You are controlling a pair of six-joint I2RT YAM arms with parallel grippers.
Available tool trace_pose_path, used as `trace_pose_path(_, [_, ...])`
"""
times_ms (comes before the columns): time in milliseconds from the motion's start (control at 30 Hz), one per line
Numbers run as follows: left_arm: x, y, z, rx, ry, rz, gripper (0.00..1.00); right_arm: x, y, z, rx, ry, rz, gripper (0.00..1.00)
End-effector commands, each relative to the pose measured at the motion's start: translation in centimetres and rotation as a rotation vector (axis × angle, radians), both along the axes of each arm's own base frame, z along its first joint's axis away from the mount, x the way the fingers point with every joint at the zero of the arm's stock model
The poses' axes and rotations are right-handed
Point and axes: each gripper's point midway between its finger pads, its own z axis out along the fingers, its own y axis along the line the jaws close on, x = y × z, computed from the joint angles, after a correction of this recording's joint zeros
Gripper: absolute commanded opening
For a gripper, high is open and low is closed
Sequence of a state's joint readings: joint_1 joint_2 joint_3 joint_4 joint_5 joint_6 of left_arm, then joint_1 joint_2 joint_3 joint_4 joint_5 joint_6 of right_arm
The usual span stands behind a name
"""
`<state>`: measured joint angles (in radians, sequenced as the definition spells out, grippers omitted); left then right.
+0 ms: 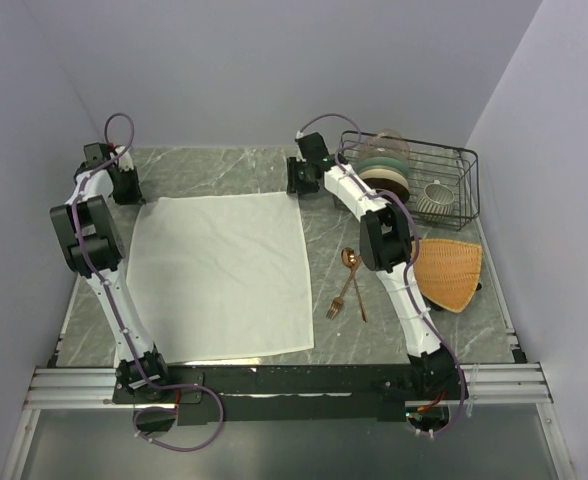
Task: Fold the napkin into a case and place the utensils inside
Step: Pick up the flattened napkin from the center of the board.
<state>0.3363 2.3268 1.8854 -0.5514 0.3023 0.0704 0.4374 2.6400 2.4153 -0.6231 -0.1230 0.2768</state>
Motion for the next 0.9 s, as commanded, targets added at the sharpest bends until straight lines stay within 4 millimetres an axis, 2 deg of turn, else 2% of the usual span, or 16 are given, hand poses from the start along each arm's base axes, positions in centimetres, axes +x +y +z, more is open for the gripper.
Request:
trace_pose_path(0, [-0.3, -1.9, 2.8, -0.008, -0.061, -0.066, 0.01, -2.0, -0.9, -1.0, -0.012, 0.095, -0.02, 0.5])
trace_pose_path(67, [-0.7, -2.1, 3.4, -0.003, -0.077, -0.077, 0.01, -1.8, -0.9, -1.0, -0.014, 0.088, -0.024, 0.5])
trace_pose_path(100, [-0.7, -2.1, 4.3, 0.003, -0.094, -0.081, 0.01, -1.8, -0.8, -1.0, -0.016, 0.09, -0.027, 0.49])
trace_pose_path(200, [-1.0, -2.5, 5.4, -0.005, -0.109, -0.094, 0.01, -2.1, -0.8, -1.3, -0.044, 0.091, -0.029, 0.43])
trace_pose_path(400, [-1.6, -3.4, 6.8, -0.017, -0.143, -0.114, 0.01, -3.1, -0.1, -1.6, -0.132, 0.068, -0.012, 0.35])
trace_pose_path(500, [-2.1, -3.8, 7.0, -0.016, -0.146, -0.128, 0.01, -3.1, 0.0, -1.5, -0.143, 0.059, -0.011, 0.2])
trace_pose_path(567, [-2.4, -3.8, 7.2, -0.01, -0.149, -0.136, 0.01, -2.9, 0.1, -1.5, -0.144, 0.053, -0.005, 0.03])
trace_pose_path(600, [-2.4, -3.8, 7.4, -0.009, -0.153, -0.138, 0.01, -2.8, 0.1, -1.4, -0.145, 0.049, -0.001, 0.0])
trace_pose_path(667, [-2.7, -4.0, 7.7, -0.008, -0.162, -0.144, 0.01, -2.2, 0.5, -0.2, -0.119, 0.019, 0.011, 0.0])
trace_pose_path(733, [-2.8, -4.1, 8.0, -0.01, -0.172, -0.146, 0.01, -1.5, 1.1, 2.2, -0.08, -0.038, 0.03, 0.0])
trace_pose_path(767, [-2.9, -4.2, 8.5, -0.007, -0.183, -0.149, 0.01, -1.5, 1.2, 2.6, -0.079, -0.054, 0.054, 0.0])
trace_pose_path(800, [-2.8, -4.2, 8.9, -0.009, -0.195, -0.151, 0.01, -1.4, 1.5, 4.9, -0.056, -0.095, 0.063, 0.0])
trace_pose_path(867, [-2.7, -4.3, 9.7, -0.007, -0.218, -0.153, 0.01, -1.2, 1.6, 6.2, -0.041, -0.142, 0.082, 0.0])
